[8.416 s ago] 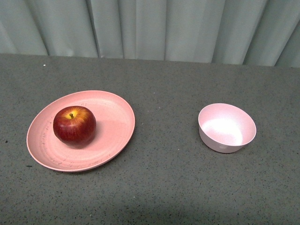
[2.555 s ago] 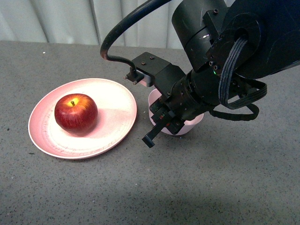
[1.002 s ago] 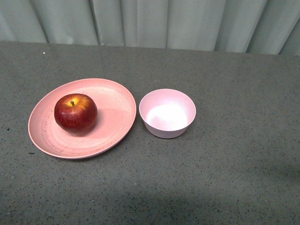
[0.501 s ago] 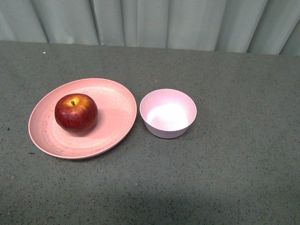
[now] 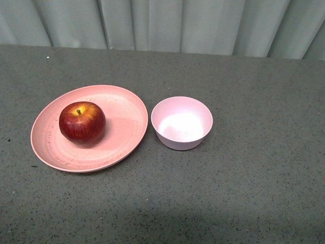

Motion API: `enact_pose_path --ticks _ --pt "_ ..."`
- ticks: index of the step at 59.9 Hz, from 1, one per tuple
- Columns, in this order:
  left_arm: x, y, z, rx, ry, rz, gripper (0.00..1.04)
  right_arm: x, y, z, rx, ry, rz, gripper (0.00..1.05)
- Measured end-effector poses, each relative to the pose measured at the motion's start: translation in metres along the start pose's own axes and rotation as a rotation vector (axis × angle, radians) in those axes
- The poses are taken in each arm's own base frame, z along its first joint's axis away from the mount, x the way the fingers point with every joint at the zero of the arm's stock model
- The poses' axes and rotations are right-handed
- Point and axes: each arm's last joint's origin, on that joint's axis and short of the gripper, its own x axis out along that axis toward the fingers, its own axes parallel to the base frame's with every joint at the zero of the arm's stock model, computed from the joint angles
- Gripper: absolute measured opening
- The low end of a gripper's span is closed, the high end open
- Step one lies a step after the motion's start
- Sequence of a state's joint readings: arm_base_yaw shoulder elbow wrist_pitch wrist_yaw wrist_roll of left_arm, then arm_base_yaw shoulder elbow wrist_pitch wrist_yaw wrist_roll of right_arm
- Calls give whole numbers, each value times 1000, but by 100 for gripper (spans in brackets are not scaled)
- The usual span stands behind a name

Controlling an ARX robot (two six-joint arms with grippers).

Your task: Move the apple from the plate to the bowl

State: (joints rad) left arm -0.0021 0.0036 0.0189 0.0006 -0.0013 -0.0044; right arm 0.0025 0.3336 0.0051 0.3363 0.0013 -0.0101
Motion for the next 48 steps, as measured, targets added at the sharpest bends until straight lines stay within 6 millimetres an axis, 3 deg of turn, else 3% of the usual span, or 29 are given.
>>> enact_pose_path --ticks 48 --pt "0 0 0 0 0 0 98 -21 0 -3 0 5 2 1"
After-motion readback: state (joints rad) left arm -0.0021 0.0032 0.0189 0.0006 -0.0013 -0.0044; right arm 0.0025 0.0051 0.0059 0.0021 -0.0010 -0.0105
